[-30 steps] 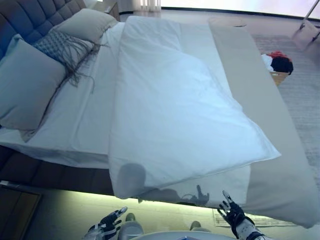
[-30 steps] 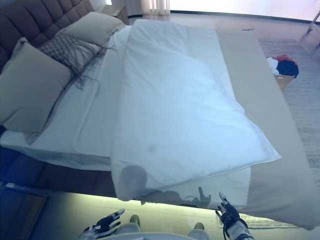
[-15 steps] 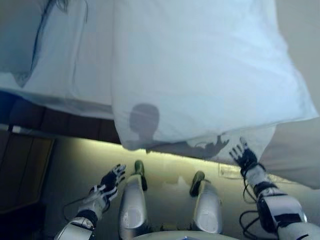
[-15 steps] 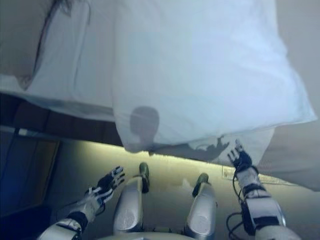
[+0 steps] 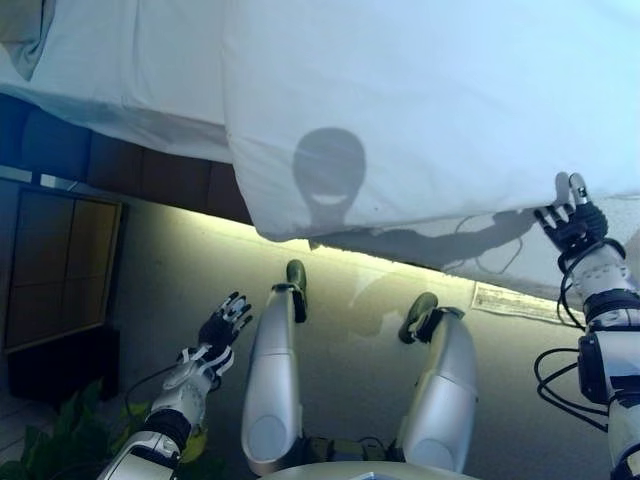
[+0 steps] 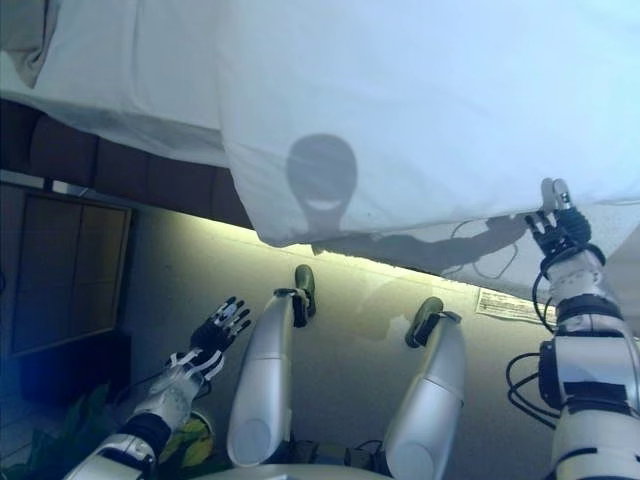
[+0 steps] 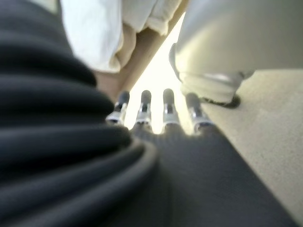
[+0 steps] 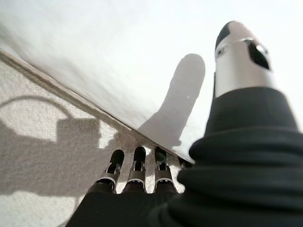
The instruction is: Make the bed neatly
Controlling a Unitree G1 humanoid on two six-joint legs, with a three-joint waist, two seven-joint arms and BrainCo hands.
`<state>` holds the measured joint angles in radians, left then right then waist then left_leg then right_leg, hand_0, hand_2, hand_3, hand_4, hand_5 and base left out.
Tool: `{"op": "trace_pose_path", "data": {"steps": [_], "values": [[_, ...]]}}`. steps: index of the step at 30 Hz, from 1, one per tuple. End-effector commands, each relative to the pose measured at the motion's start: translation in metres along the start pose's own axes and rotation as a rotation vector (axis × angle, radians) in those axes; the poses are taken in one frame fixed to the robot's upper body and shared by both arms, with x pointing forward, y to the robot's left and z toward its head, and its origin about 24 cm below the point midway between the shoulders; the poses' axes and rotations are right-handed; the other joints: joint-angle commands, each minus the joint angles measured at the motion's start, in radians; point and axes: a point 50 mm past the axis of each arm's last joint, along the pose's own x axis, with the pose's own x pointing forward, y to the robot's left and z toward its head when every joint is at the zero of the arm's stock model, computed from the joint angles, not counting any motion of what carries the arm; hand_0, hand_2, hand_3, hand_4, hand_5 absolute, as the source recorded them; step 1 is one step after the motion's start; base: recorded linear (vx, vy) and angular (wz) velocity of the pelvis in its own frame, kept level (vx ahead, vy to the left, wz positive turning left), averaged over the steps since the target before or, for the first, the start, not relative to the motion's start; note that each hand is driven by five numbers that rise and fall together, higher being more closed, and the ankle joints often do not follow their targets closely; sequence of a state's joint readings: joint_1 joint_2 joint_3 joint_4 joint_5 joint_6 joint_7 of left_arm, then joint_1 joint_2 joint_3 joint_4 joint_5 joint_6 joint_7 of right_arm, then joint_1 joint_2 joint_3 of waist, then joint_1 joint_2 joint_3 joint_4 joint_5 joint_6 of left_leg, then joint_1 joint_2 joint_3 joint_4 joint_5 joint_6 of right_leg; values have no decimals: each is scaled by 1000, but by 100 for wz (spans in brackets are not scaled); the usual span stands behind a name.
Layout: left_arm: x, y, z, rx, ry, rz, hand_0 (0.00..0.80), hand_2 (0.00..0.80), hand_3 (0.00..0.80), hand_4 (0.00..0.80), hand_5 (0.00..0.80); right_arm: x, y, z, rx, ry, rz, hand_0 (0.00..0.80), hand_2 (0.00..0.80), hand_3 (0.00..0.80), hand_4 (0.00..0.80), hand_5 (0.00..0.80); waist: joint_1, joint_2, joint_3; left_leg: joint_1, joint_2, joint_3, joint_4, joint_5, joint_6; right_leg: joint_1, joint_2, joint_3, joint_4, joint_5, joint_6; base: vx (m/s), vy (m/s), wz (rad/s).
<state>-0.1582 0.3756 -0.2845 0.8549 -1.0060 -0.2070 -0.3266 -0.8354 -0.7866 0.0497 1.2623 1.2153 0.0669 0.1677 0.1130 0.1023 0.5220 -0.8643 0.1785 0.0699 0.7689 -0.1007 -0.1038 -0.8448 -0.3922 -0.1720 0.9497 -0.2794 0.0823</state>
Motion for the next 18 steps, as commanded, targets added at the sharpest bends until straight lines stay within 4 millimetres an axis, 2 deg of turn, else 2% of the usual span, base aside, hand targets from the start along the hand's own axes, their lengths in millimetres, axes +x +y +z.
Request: {"op": "trace_pose_path", "data": {"steps": [1, 4, 9, 12, 13, 14, 15, 18], "values": [[-25, 21, -12, -1, 11, 33, 0, 0, 0, 0, 0, -2, 18, 53, -68, -174, 108, 0, 0, 0, 0, 0, 8, 11, -5, 47, 25, -34, 62, -142, 4, 2, -15, 35, -79, 100, 32, 0, 0, 0], [-31, 27, -12, -1, 13, 41, 0, 0, 0, 0, 0, -3, 28, 66, -101, -210, 157, 0, 0, 0, 0, 0, 11, 9, -7, 58, 27, -31, 62, -142, 7, 13, -15, 27, -74, 97, 29, 0, 0, 0], [-35, 29, -15, -2, 32, 44, 0, 0, 0, 0, 0, -5, 33, 71, -133, -227, 201, 0, 0, 0, 0, 0, 11, 1, -11, 100, 31, -24, 45, -136, 8, 53, -12, 18, -84, 99, 28, 30, 25, 0], [-39, 30, -19, 3, 42, 43, 0, 0, 0, 0, 0, -6, 30, 70, -161, -228, 205, 0, 0, 0, 0, 0, 13, -6, -15, 130, 35, -18, 26, -127, 9, 84, -11, 8, -103, 105, 27, 34, 23, -2], [-40, 30, -20, 4, 44, 42, 0, 0, 0, 0, 0, -7, 29, 70, -172, -232, 201, 223, 223, 223, 223, 223, 14, -9, -16, 140, 36, -17, 19, -124, 9, 95, -11, 4, -109, 107, 27, 29, 8, -3], [-40, 30, -19, 7, 45, 40, 0, 0, 0, 0, 0, -7, 28, 71, -178, -243, 204, 618, 618, 618, 618, 618, 15, -11, -15, 149, 37, -16, 11, -120, 8, 105, -12, 1, -115, 109, 28, 0, 0, 0], [-40, 30, -19, 10, 46, 40, 0, 0, 0, 0, 0, -8, 27, 71, -183, -246, 212, 800, 800, 800, 800, 800, 15, -12, -15, 157, 39, -14, 5, -117, 8, 113, -12, -2, -120, 111, 28, 0, 0, 0], [-42, 31, -21, 17, 57, 44, 0, 0, 0, 0, 0, -8, 26, 68, -189, -238, 237, 800, 800, 800, 800, 800, 17, -19, -20, 188, 41, -10, -21, -104, 4, 146, -10, -13, -145, 120, 31, 0, 0, 0]]}}
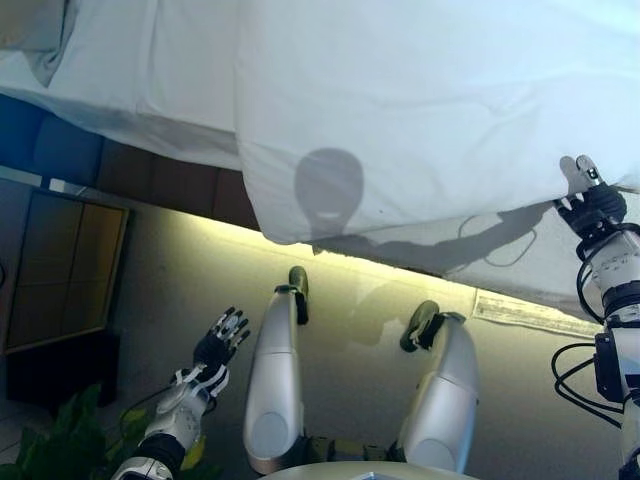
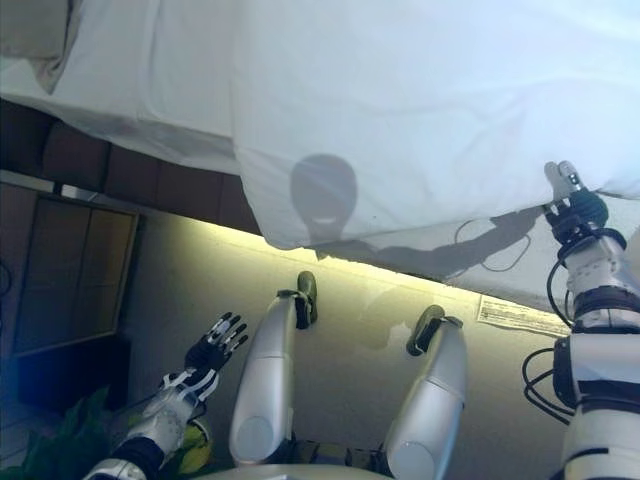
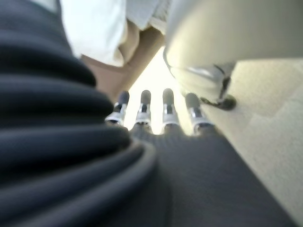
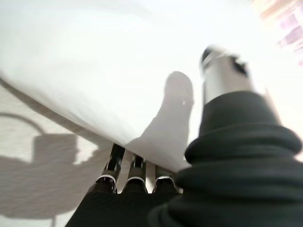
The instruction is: Make the bed neatly
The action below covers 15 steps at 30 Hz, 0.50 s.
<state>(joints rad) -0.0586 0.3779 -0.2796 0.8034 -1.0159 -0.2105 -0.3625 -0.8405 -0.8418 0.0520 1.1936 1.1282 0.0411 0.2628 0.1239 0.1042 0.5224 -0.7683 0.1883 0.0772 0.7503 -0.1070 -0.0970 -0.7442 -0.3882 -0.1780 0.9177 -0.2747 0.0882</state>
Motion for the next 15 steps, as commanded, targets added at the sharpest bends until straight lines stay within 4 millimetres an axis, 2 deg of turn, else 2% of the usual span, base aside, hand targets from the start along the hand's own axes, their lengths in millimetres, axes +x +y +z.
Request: {"op": "trace_pose_path", "data": {"steps": [1, 10, 14, 15], "values": [[-22, 23, -4, 48, 29, 53, 0, 0, 0, 0, 0, -2, 8, 40, -70, -159, 100, 800, 800, 800, 800, 800, 7, -23, -21, 100, 32, -17, -8, -95, -4, 55, -13, -10, -120, 117, 26, 0, 0, 0], [-31, 32, -15, 59, 77, 92, 0, 0, 0, 0, 0, -6, -2, 18, -34, -85, 111, 800, 800, 800, 800, 800, 16, -50, -55, 229, 40, 0, -101, -64, -17, 195, -11, -48, -222, 137, 37, 21, 9, 1], [-36, 37, -23, 61, 110, 112, 0, 0, 0, 0, 0, -8, -5, 1, -21, -29, 139, 800, 800, 800, 800, 800, 16, -69, -89, 326, 52, 24, -188, -26, -32, 303, 3, -75, -325, 161, 48, 54, 13, -3], [-36, 37, -23, 64, 112, 111, 0, 0, 0, 0, 0, -9, -5, -3, -20, -18, 145, 800, 800, 800, 800, 800, 15, -74, -97, 341, 56, 35, -220, 7, -29, 323, 7, -88, -366, 191, 39, 8, 10, -8]]}}
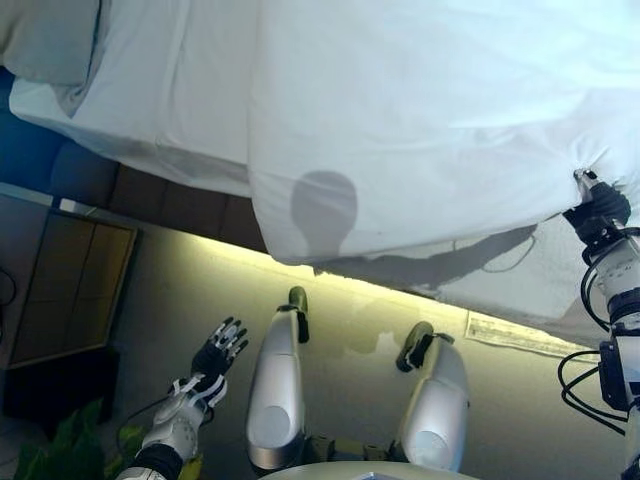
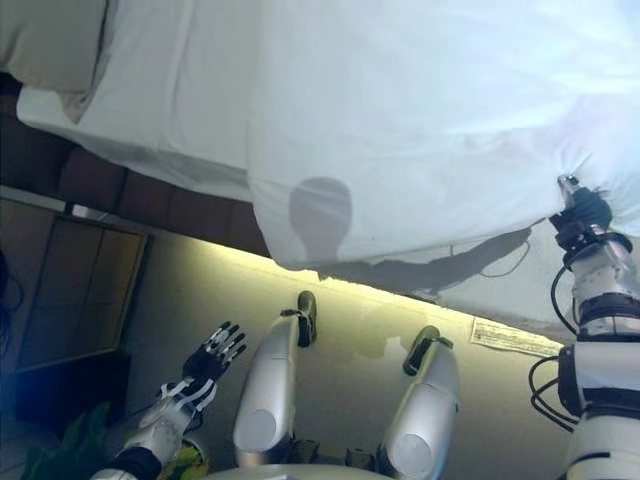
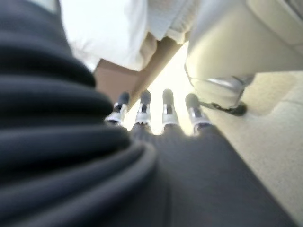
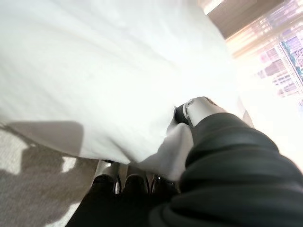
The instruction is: Make the bed neatly
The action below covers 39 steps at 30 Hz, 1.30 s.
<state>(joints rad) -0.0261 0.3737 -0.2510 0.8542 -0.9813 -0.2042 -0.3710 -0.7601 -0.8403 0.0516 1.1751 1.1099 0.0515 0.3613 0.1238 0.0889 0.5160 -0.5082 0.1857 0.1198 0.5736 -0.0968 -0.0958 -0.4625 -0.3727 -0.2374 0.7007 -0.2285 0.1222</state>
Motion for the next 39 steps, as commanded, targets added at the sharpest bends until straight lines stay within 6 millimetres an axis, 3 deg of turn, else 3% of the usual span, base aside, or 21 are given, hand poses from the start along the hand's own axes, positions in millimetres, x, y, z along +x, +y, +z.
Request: {"op": "trace_pose_path", "data": {"steps": [1, 4, 8, 13, 16, 22, 32, 39], "values": [[-23, 23, -12, 56, 61, 50, 0, 0, 0, 0, 0, -1, 7, 12, 13, -75, 88, 800, 800, 800, 800, 800, 14, -62, -98, 105, 62, -2, -66, 5, -33, 67, -3, -34, -176, 152, 8, 17, 9, -8], [-21, 21, -7, 70, 38, 21, 0, 0, 0, 0, 0, -2, 6, 3, 30, -49, 106, 800, 800, 800, 800, 800, 10, -71, -127, 175, 68, 16, -132, 26, -42, 144, 17, -47, -259, 171, 15, 102, 2, -3], [-3, -1, 31, 87, -78, -74, 0, 0, 0, 0, 0, -3, 10, -13, 80, -32, 129, 800, 800, 800, 800, 800, 2, -81, -175, 261, 71, 30, -216, 56, -52, 243, 50, -56, -368, 198, 27, 108, -18, -3], [25, -39, 72, 164, -98, -153, 0, 0, 0, 0, 0, 6, 39, -25, 142, -19, 183, 800, 800, 800, 800, 800, -19, -93, -232, 351, 79, 46, -304, 83, -63, 339, 85, -59, -477, 225, 31, 72, -25, -3], [39, -60, 76, 151, -45, -245, 0, 0, 0, 0, 0, 12, 52, -33, 127, 24, 203, 800, 800, 800, 800, 800, -33, -94, -265, 404, 81, 62, -355, 98, -67, 392, 101, -64, -533, 235, 33, 85, 15, -7], [50, -89, 54, 190, 231, -462, 0, 0, 0, 0, 0, 17, 69, -41, 73, 87, 235, 800, 800, 800, 800, 800, -68, -88, -317, 477, 101, 99, -405, 111, -79, 454, 120, -64, -582, 242, 39, 101, 3, -9], [57, -106, 19, 217, 644, -487, 0, 0, 0, 0, 0, 20, 111, -58, 42, 144, 333, 800, 800, 800, 800, 800, -127, -108, -339, 517, 129, 136, -413, 110, -86, 471, 152, -32, -595, 236, 47, 72, -64, -15], [46, -137, -29, -391, 770, -453, 0, 0, 0, 0, 0, 18, 123, -72, 103, 163, 373, 800, 800, 800, 800, 800, -141, -155, -327, 494, 169, 148, -352, 90, -91, 465, 175, -15, -574, 222, 34, 47, -159, -14]]}}
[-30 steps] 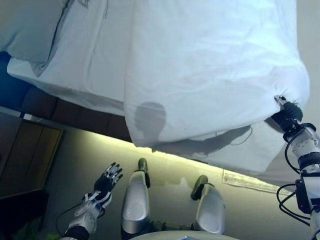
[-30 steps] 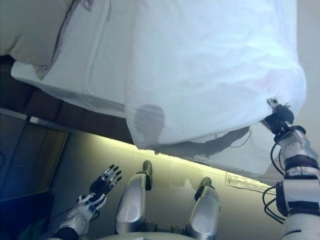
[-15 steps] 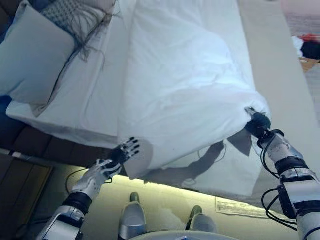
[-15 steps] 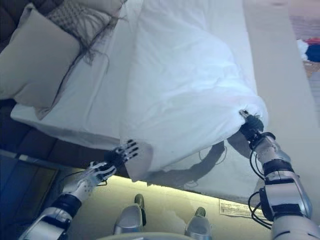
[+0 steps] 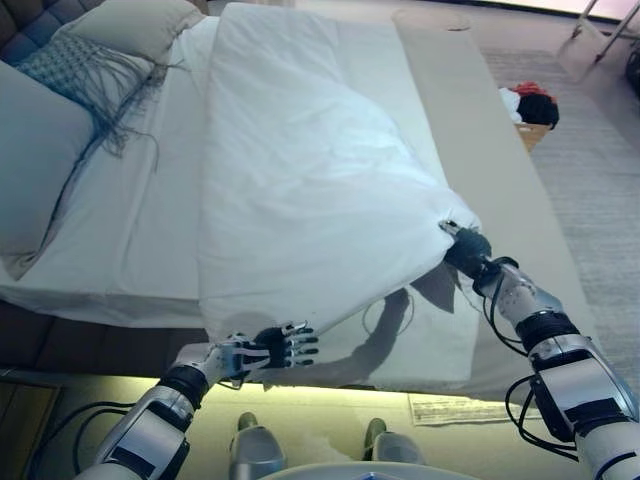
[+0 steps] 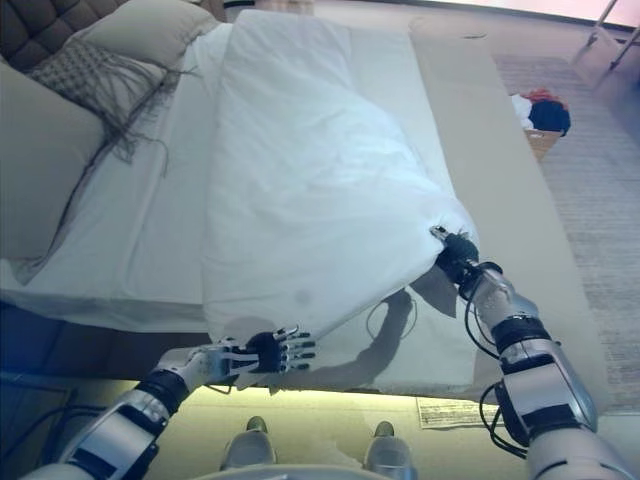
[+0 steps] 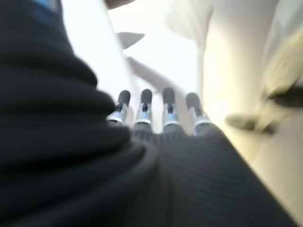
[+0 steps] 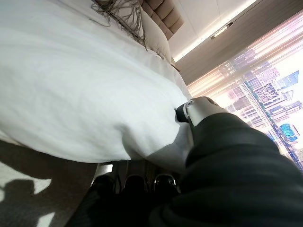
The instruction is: Make the bed neatly
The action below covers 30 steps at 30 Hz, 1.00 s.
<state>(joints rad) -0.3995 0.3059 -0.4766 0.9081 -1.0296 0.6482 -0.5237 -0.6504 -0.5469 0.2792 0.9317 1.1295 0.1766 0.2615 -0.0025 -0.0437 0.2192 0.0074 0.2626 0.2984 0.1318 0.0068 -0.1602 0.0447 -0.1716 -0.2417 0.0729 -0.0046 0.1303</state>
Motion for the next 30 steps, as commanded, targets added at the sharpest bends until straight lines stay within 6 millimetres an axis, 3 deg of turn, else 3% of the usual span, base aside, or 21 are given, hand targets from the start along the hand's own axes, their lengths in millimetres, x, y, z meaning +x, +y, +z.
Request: {"op": "trace_pose_path", "data": {"steps": [1, 4, 8, 15, 21, 30], "values": [[26, -26, -10, -311, -47, -152, 0, 0, 0, 0, 0, 3, 35, 64, 37, -249, 160, 800, 800, 800, 800, 800, -14, -33, -29, -24, 98, -30, 99, -19, -27, -41, -21, -7, 58, -6, 24, 95, -233, -6], [33, -33, -14, -516, -85, -198, 0, 0, 0, 0, 0, 5, 45, 56, 79, -252, 212, 800, 800, 800, 800, 800, -11, -71, -19, -45, 116, -33, 129, -33, -31, -48, -5, -1, 67, -11, 19, 43, -279, -9], [36, -39, -1, -696, -167, -170, 0, 0, 0, 0, 0, 7, 70, 50, 117, -278, 301, 800, 800, 800, 800, 800, -14, -119, 5, -74, 140, -41, 153, -40, -42, -65, 15, 4, 71, -9, 14, -24, -260, -10], [39, -57, 26, -868, -338, -270, 0, 0, 0, 0, 0, 0, 94, 46, 122, -308, 402, 800, 800, 800, 800, 800, -37, -147, 27, -103, 167, -46, 165, -34, -59, -95, 31, 8, 78, -3, 13, -18, -109, -4], [27, -63, 59, -801, -636, -364, 0, 0, 0, 0, 0, -4, 92, 34, 131, -301, 420, 800, 800, 800, 800, 800, -51, -180, 30, -108, 189, -46, 169, -34, -67, -106, 46, 1, 88, -6, 14, 0, -97, -2], [21, -67, 68, -706, -817, -451, 0, 0, 0, 0, 0, -5, 72, 19, 199, -264, 373, 800, 800, 800, 800, 800, -45, -186, 19, -80, 186, -49, 135, -33, -67, -89, 54, -6, 85, -13, 15, 33, -40, 3]]}}
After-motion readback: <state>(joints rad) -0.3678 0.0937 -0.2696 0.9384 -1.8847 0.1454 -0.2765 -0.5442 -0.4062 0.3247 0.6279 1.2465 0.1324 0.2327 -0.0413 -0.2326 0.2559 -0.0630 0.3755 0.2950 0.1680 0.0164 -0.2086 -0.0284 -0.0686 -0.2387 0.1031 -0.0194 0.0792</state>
